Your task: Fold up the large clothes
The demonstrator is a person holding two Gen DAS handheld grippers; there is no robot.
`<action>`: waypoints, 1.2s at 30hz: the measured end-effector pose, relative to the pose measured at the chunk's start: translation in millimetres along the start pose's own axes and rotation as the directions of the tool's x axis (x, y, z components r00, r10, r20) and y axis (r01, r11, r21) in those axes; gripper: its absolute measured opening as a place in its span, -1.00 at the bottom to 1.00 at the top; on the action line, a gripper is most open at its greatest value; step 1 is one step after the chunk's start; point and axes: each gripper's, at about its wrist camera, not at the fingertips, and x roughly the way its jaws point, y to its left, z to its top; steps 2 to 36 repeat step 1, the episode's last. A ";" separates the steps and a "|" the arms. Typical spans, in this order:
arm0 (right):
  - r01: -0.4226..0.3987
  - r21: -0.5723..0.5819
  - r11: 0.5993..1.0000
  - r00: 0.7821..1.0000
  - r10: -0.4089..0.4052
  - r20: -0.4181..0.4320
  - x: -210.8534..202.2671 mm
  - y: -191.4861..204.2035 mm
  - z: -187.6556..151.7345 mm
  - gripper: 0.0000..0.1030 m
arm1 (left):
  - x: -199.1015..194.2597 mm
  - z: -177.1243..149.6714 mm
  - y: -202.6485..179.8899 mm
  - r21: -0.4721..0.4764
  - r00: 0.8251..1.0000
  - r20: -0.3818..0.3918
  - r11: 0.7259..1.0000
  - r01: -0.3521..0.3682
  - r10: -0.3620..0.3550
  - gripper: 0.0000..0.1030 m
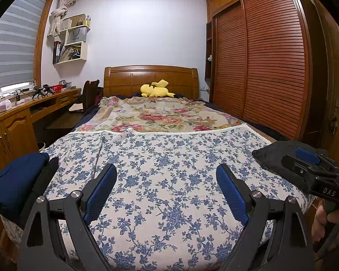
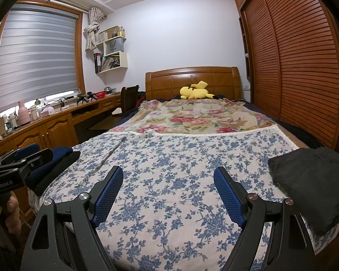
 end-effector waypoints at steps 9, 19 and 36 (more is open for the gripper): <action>-0.001 0.000 1.000 1.000 0.001 0.000 -0.1 -0.3 0.1 0.62 | 0.0 -0.1 0.0 0.000 1.000 0.000 1.000 0.000 0.000 0.75; -0.001 0.000 1.000 1.000 0.001 0.000 -0.1 -0.3 0.1 0.62 | 0.0 -0.1 0.0 0.000 1.000 0.000 1.000 0.000 0.000 0.75; -0.001 0.000 1.000 1.000 0.001 0.000 -0.1 -0.3 0.1 0.62 | 0.0 -0.1 0.0 0.000 1.000 0.000 1.000 0.000 0.000 0.75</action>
